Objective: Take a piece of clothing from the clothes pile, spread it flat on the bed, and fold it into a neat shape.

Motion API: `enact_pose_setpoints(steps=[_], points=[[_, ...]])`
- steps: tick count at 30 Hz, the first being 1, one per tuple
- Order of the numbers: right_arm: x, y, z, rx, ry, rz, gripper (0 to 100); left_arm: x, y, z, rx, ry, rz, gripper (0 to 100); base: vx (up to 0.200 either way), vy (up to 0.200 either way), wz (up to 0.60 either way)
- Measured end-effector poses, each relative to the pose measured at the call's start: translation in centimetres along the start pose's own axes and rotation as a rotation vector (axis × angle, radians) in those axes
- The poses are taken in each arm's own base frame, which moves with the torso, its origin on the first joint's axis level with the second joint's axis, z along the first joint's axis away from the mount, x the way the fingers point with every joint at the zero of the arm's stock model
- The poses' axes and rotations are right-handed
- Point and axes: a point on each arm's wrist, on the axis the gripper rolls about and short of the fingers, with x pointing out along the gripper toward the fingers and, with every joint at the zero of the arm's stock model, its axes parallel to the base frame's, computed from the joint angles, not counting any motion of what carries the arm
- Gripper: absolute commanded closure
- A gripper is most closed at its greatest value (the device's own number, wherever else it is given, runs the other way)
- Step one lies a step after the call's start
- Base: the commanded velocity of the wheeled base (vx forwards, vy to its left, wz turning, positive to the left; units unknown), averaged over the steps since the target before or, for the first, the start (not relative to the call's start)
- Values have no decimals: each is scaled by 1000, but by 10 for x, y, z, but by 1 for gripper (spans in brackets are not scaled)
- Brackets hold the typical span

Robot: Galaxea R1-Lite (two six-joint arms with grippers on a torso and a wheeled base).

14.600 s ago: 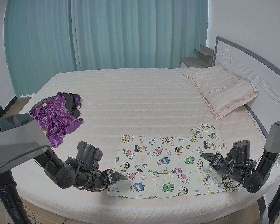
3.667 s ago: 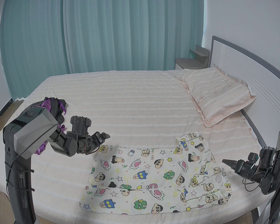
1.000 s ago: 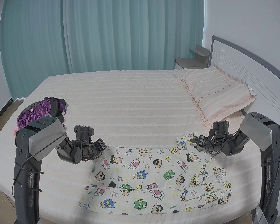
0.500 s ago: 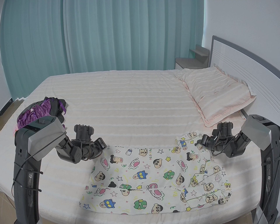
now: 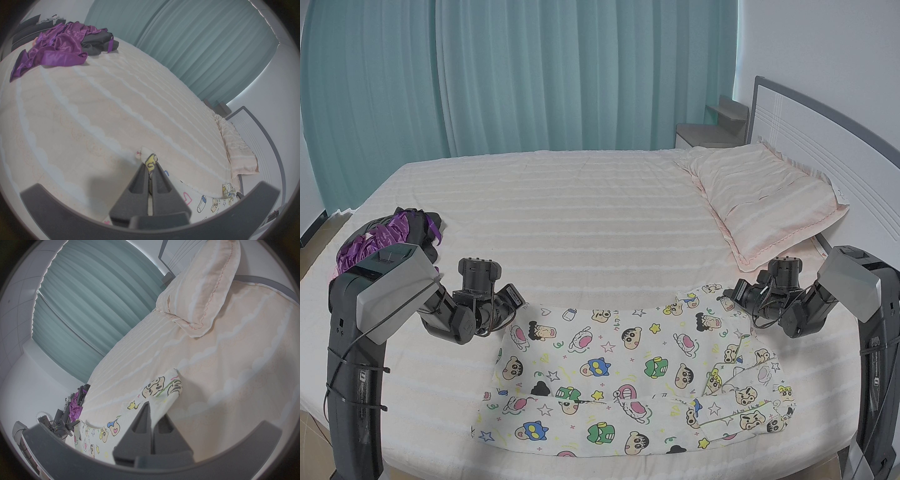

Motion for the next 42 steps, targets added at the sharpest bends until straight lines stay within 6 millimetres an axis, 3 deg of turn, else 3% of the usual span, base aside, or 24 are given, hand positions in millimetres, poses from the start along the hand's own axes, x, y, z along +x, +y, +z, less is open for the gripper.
enact_pose_setpoints(steps=[17, 27, 42], points=[[-7, 0, 3, 1, -6, -1, 100, 1, -6, 2, 5, -33, 7, 100, 0, 0, 0], [-31, 3, 6, -21, 33, 27, 100, -14, -5, 0, 36, -8, 18, 100, 0, 0, 0], [-74, -2, -15, -141, 123, 49, 100, -46, 8, -27, 187, 95, 72, 100, 0, 0, 0]])
